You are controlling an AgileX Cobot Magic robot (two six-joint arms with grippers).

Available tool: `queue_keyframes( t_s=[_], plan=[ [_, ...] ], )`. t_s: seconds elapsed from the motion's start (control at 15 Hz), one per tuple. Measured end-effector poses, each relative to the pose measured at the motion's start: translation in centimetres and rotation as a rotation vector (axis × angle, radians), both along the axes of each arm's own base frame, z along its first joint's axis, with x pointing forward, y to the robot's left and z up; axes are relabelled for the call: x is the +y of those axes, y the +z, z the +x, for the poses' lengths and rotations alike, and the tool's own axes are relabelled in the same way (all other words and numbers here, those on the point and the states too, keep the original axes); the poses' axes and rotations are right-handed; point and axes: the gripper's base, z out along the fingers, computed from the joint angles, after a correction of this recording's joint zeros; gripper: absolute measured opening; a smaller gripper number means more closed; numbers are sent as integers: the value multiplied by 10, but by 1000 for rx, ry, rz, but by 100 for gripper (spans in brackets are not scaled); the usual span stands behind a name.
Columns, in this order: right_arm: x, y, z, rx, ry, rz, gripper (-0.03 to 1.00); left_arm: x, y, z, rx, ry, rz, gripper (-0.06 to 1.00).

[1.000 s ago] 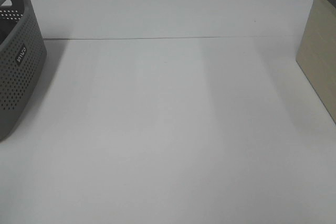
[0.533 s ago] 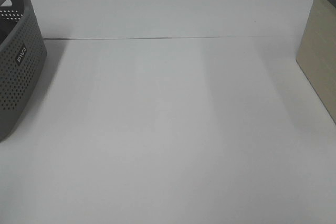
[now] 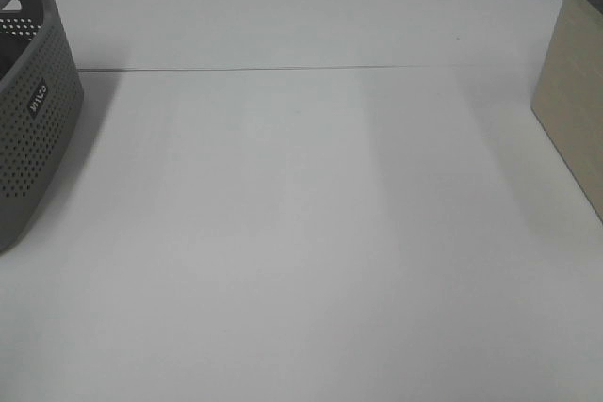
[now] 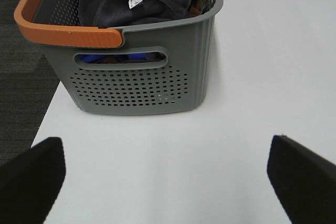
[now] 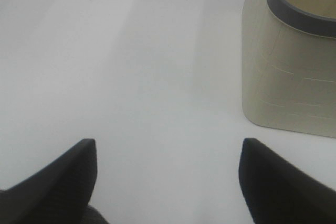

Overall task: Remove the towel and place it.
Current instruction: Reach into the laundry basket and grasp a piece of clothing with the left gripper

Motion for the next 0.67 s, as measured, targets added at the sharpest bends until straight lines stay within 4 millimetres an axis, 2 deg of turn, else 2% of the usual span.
queue_keyframes(
  t_s=[0.53, 0.67],
  plan=[
    [0, 0, 0, 0, 0, 0, 73, -1, 0, 0, 4, -24, 29, 99],
    [0, 0, 0, 0, 0, 0, 73, -2, 13, 3, 106, -65, 72, 99]
  ],
)
